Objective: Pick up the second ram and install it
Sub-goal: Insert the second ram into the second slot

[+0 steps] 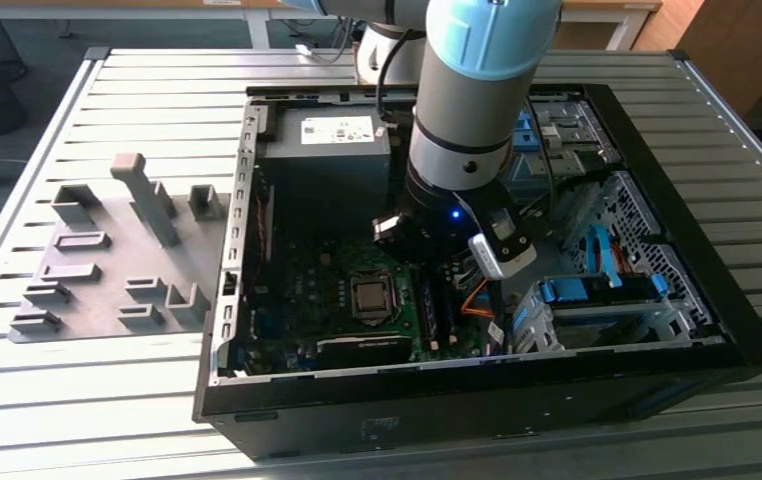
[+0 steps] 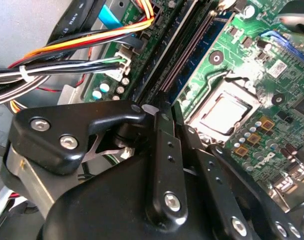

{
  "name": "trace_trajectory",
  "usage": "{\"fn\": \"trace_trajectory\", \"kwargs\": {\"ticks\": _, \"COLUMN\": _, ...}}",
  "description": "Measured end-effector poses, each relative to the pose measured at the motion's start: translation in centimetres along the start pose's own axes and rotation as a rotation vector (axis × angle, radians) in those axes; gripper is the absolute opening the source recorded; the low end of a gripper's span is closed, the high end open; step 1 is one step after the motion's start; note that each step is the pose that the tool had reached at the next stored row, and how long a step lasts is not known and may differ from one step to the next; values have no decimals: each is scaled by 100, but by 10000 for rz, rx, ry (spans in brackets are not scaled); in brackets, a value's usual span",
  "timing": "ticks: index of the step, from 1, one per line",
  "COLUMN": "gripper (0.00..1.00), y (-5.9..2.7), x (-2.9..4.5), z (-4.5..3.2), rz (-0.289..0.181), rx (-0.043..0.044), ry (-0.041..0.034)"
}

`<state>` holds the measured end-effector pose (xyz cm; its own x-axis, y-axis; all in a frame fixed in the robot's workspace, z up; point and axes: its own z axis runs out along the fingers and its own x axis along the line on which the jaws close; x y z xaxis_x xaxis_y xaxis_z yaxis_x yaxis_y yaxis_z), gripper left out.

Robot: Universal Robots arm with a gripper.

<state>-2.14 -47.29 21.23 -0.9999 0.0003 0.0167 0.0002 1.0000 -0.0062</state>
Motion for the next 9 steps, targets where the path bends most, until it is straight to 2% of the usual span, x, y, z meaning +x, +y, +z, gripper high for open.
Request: {"fn": "trace_trajectory", "kwargs": {"ticks": 9, "gripper": 14, "y": -12, "x": 0, "z": 0, "rz": 1, "rx": 0, "ry": 0}}
